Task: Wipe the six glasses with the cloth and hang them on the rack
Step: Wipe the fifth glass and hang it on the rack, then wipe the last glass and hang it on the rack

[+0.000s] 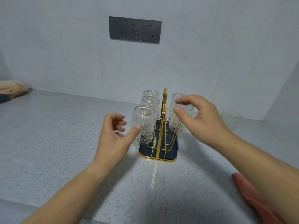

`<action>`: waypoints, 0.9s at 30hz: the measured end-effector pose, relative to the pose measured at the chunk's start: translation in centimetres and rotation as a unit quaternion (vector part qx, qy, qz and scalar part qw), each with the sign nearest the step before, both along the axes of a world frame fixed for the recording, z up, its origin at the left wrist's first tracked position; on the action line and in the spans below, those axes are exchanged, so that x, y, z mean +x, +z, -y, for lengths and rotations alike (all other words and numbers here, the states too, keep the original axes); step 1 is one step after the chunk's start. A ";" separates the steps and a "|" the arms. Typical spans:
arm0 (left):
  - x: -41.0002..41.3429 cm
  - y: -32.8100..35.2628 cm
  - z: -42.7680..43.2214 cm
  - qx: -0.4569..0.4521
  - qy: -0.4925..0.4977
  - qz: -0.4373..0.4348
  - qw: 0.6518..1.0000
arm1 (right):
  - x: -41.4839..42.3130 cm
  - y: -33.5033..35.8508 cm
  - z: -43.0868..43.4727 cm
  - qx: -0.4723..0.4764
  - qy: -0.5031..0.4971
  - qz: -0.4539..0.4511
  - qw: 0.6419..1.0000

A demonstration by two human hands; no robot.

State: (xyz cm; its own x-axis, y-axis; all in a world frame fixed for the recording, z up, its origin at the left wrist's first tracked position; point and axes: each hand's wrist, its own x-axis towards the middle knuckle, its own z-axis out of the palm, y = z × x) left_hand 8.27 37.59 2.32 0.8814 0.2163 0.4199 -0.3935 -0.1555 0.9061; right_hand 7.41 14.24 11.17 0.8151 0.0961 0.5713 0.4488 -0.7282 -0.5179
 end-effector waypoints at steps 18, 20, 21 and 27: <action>1.8 -1.3 22.4 0.069 -0.346 -0.207 0.912 | -1.0 -9.6 22.4 0.291 -0.173 -0.160 0.927; 3.8 -1.6 24.6 0.092 -0.335 -0.223 0.911 | 0.1 -10.0 23.3 0.290 -0.168 -0.164 0.928; 4.7 -1.8 25.7 0.101 -0.329 -0.227 0.911 | 0.7 -10.2 23.8 0.290 -0.161 -0.164 0.929; 11.0 -1.3 31.4 0.062 -0.304 -0.224 0.924 | 4.5 -10.5 26.1 0.271 -0.157 -0.185 0.931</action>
State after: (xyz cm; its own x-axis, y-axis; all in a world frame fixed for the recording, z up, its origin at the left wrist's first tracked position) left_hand 19.30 6.15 1.05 0.9154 -0.4016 -0.0285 -0.0315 -0.1420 0.9894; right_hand 11.92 -11.87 0.72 0.9051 -0.4012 0.1405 -0.0252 -0.3805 -0.9244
